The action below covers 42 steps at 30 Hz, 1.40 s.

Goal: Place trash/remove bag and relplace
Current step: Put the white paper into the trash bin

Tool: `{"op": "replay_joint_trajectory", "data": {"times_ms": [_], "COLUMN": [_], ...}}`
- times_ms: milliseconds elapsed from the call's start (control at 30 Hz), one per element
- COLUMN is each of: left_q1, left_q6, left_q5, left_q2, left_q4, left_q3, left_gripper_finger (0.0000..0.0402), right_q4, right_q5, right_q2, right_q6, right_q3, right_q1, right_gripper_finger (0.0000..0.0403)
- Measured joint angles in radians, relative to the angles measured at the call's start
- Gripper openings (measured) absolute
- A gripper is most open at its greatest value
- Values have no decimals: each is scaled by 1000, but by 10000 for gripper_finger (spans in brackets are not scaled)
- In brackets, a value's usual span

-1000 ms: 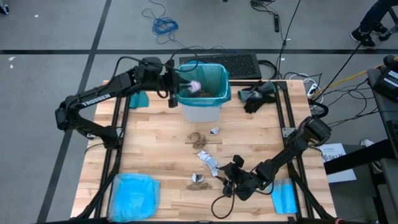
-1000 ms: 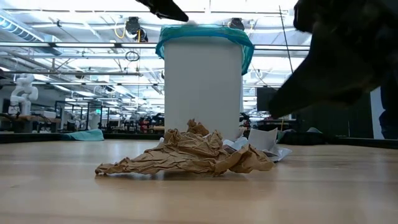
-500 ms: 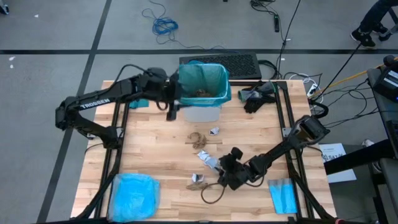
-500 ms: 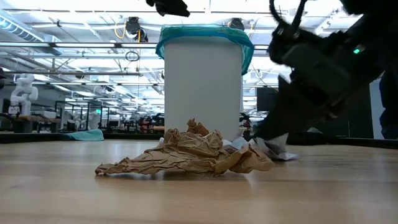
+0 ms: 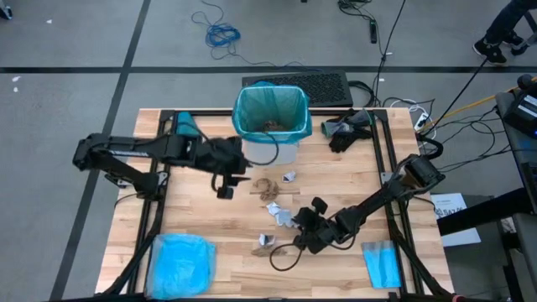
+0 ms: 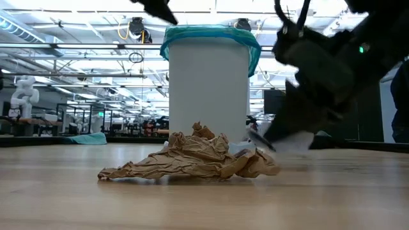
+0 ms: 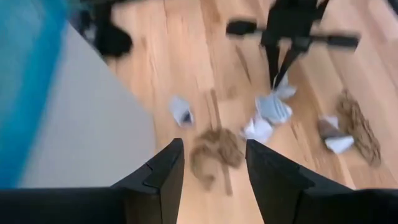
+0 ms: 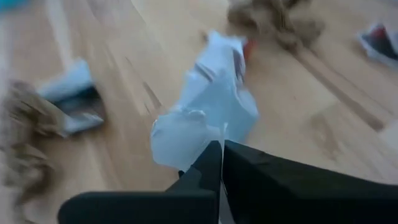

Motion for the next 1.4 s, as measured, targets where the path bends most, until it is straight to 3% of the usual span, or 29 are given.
{"op": "replay_joint_trajectory", "data": {"times_ms": [300, 567, 700, 867, 1133, 1400], "left_q1": [-128, -193, -210, -214, -214, -200], "left_q6": [-168, -238, -228, -204, -141, -105], "left_q5": [-88, -105, -105, -100, -43, -40], "left_q2": [0, 0, 0, 0, 66, 220], "left_q4": [132, 541, 695, 725, 849, 939], "left_q3": [-247, -495, -556, -563, -563, -556], "left_gripper_finger": [159, 159, 159, 159, 159, 159], "right_q4": [0, 166, 270, 356, 227, 12], "right_q5": [162, 207, 123, -83, -322, -389], "right_q2": [-222, -475, -561, -609, -529, -399], "right_q6": [-216, -642, -812, -874, -871, -941], "right_q3": [10, 10, 10, 16, 214, 421], "right_q1": [1, -114, -239, -438, -662, -743], "right_gripper_finger": [0, 0, 0, 0, 0, 15]}}
